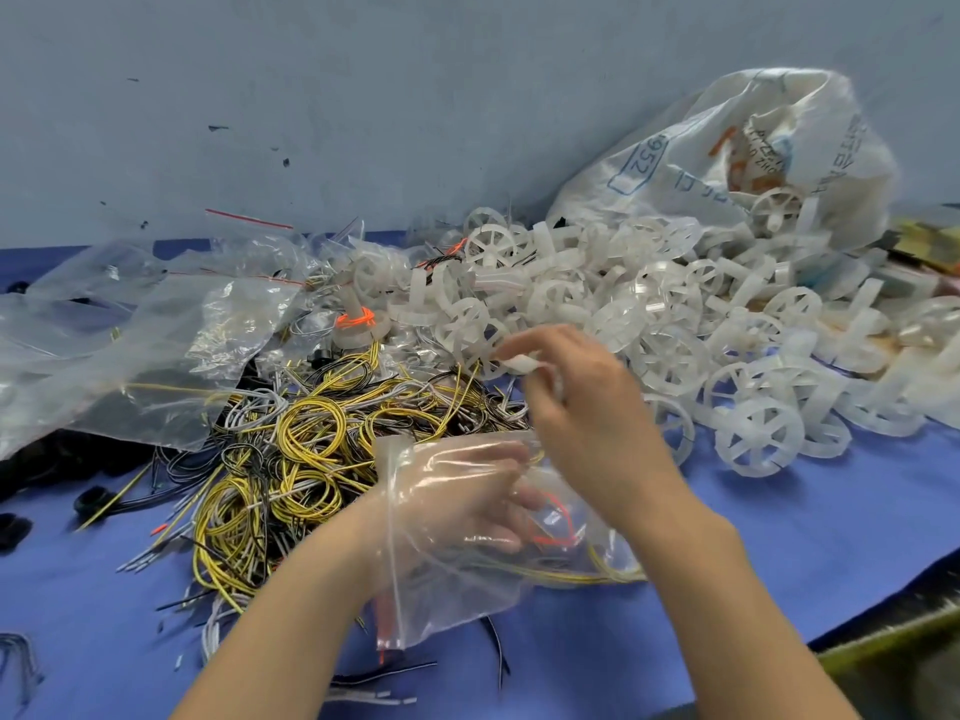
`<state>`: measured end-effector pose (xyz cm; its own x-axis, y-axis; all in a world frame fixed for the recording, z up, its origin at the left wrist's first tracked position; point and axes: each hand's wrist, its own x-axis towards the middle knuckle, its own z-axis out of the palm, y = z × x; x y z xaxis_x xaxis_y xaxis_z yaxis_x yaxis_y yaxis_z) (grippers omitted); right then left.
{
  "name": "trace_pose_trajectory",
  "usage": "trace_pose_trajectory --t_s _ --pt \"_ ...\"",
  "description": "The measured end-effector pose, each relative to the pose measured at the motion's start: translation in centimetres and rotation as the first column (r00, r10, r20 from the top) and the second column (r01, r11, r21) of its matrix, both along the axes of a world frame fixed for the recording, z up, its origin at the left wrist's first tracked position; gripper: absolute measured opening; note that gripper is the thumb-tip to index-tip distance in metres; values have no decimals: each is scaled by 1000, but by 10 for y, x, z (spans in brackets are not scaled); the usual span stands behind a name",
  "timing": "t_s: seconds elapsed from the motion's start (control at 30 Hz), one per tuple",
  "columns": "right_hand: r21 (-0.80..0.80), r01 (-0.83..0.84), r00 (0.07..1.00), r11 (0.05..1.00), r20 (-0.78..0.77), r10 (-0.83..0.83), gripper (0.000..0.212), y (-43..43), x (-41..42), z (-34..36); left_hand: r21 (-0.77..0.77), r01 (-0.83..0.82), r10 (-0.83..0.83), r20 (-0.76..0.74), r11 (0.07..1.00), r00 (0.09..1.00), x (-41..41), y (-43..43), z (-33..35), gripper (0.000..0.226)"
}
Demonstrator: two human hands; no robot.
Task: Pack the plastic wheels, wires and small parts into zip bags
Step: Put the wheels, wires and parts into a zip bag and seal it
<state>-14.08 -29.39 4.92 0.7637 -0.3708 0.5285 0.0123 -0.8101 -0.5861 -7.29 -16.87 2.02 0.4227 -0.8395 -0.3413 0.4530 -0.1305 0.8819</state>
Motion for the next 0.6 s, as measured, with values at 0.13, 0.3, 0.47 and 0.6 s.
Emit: trace_pose_trajectory --t_s 0.13,0.3,0.47,0.6 --pt "-70 391 896 918 -201 -397 31 -44 -6 -17 -5 45 -45 60 999 997 28 26 6 29" --pt "-211 418 770 884 -434 -467 36 -55 -11 -32 -30 -233 234 73 972 969 38 47 6 25" --pt "-231 388 770 892 -451 -452 37 -63 -18 -28 -30 -481 482 100 876 871 33 47 10 27" --pt "-222 403 791 888 -403 -460 40 -65 -24 -24 31 -574 560 181 818 808 35 42 15 18"
